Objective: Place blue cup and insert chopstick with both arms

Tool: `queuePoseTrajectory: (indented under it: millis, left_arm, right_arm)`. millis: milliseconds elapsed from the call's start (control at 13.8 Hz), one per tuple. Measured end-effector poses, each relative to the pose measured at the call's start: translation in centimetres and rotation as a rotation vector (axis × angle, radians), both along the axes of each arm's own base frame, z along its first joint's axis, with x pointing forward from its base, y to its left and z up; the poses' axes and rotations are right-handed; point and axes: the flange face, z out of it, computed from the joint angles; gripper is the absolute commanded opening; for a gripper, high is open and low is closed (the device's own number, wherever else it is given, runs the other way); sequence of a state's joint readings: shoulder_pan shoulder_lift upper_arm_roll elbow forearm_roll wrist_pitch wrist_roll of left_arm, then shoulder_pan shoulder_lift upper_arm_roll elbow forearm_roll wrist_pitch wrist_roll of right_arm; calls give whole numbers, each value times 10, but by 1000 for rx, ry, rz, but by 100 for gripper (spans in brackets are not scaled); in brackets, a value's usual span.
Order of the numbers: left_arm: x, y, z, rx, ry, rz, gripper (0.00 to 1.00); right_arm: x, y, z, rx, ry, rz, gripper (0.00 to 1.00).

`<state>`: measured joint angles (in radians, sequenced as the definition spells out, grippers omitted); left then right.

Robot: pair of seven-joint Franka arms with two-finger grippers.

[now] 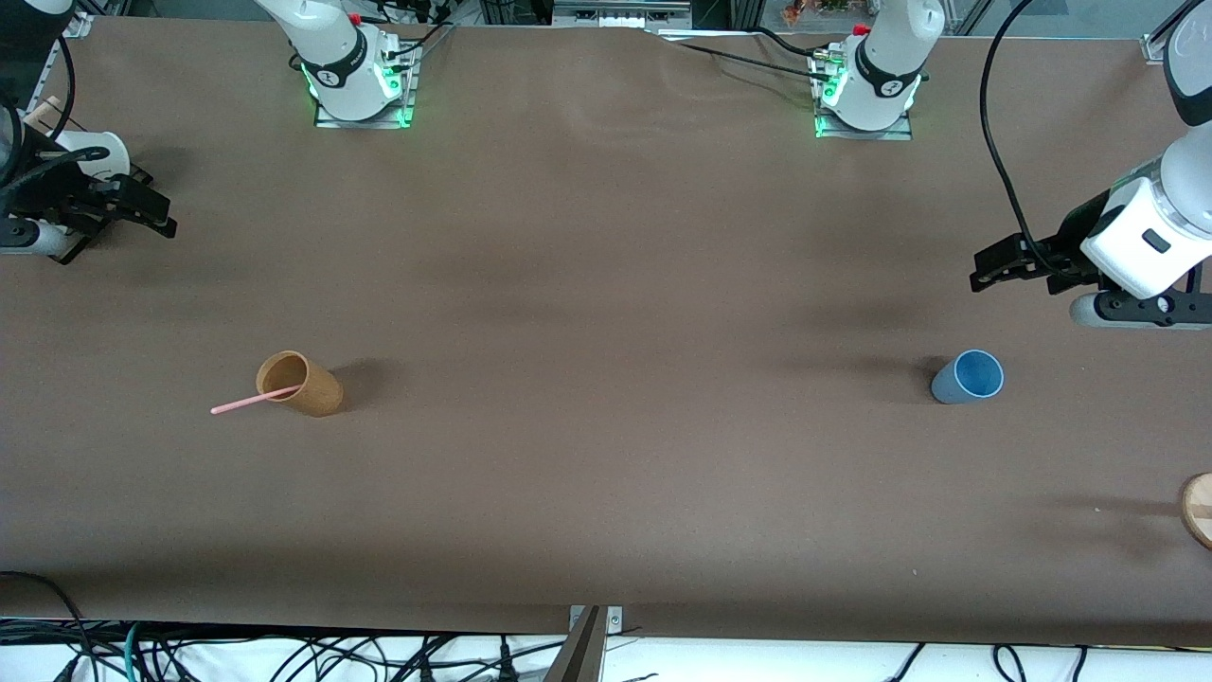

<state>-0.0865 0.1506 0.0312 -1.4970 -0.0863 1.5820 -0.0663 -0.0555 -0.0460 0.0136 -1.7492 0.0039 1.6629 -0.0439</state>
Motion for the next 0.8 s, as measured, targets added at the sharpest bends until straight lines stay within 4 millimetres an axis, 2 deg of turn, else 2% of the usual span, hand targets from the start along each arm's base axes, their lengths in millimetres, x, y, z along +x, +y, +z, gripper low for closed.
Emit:
queuePoseTrajectory:
  millis: [434,796]
  left_arm:
    - [-4,-18,4,-4,-4,-31,100]
    - [-5,-10,4,-3,8,-16,100]
  right_arm:
    - [0,0,0,-2,0,0,100]
    - [0,0,1,-2,-1,0,100]
